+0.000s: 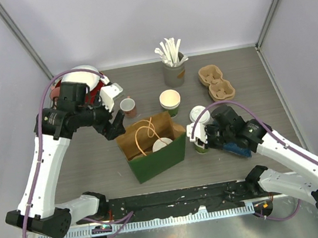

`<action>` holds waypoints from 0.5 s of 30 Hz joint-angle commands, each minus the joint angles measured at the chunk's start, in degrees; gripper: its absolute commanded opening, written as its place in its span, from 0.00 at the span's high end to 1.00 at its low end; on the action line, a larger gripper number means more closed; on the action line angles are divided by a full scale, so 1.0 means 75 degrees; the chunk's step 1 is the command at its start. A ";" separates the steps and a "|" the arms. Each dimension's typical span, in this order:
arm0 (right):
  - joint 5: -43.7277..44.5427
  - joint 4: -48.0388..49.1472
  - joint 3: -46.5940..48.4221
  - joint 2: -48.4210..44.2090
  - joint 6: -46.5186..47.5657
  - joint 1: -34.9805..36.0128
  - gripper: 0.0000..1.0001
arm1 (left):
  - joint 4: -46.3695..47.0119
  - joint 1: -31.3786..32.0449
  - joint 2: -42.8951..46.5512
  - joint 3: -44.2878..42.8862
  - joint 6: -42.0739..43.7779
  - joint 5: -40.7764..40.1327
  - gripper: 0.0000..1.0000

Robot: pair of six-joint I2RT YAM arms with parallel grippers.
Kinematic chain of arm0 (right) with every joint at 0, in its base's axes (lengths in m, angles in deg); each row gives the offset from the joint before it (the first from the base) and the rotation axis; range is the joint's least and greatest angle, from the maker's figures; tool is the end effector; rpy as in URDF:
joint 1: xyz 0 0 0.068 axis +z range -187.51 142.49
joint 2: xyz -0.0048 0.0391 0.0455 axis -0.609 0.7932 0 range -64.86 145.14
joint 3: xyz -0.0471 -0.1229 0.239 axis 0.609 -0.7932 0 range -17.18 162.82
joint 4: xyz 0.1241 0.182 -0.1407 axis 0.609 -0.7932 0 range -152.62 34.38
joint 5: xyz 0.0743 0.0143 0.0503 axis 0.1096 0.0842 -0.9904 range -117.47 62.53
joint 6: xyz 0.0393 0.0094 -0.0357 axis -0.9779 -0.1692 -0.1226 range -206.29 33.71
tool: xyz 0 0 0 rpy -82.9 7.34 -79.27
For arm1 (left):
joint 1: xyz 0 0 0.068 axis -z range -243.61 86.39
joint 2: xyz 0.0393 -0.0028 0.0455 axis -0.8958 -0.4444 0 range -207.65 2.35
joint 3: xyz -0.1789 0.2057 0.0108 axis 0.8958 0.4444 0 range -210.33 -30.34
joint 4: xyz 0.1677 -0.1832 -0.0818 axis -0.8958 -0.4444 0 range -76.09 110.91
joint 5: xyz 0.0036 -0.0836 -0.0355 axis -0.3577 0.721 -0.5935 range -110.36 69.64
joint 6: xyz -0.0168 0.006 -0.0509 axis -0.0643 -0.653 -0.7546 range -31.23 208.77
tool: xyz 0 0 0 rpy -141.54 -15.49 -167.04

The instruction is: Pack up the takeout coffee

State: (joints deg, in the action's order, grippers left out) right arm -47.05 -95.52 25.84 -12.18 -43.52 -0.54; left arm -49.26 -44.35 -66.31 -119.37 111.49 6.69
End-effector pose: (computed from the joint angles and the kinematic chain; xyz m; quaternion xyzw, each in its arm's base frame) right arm 0.1376 0.1185 0.2597 -0.6379 0.6720 0.1421 0.3483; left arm 0.1843 -0.0815 0.4202 0.4022 0.8236 -0.2094 0.3406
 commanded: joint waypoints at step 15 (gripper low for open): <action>-0.0320 0.0011 0.0790 -0.0157 -0.0943 0.0004 0.45 | -0.0054 -0.0014 -0.0067 -0.0340 0.0111 0.0202 0.20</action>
State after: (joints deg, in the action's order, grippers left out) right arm -47.61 -95.92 26.37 -12.61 -47.74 -0.54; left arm -49.33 -44.35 -66.51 -119.48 111.77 6.71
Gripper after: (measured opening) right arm 0.486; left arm 0.798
